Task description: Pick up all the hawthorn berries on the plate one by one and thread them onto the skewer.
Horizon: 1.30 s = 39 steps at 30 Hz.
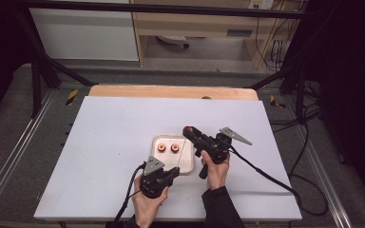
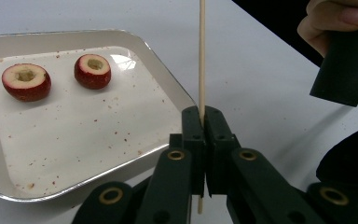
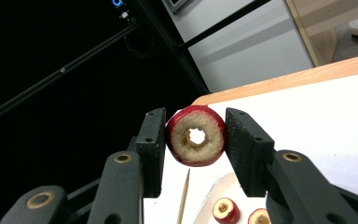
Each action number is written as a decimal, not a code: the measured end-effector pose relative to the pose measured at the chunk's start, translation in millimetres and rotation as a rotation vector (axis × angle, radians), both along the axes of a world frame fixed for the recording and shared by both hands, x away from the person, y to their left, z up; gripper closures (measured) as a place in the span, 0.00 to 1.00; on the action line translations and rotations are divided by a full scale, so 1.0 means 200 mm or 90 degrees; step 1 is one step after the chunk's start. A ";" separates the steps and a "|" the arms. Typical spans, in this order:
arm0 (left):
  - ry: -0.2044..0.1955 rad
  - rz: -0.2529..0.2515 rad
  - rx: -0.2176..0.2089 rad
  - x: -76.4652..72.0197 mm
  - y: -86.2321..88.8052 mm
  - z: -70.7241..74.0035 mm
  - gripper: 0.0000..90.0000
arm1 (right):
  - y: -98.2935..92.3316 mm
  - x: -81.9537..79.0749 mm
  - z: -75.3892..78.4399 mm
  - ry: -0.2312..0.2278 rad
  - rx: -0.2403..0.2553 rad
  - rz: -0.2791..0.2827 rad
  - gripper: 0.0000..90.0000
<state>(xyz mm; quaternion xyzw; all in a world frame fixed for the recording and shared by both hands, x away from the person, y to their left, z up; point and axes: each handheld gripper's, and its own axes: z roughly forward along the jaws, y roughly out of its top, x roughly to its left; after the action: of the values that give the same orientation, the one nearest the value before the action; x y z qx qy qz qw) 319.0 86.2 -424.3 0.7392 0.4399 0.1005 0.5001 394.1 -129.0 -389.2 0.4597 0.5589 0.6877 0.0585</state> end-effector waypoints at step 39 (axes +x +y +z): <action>-0.007 0.024 -0.013 0.07 0.01 0.06 0.98 | 0.07 -0.08 -0.10 0.050 -0.047 0.090 0.67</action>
<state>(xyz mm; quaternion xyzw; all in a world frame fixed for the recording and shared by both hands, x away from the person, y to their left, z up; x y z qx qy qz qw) 332.6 87.3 -412.4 0.7250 0.4522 0.1093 0.5079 377.9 -115.7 -409.1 0.4431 0.6168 0.6506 0.0052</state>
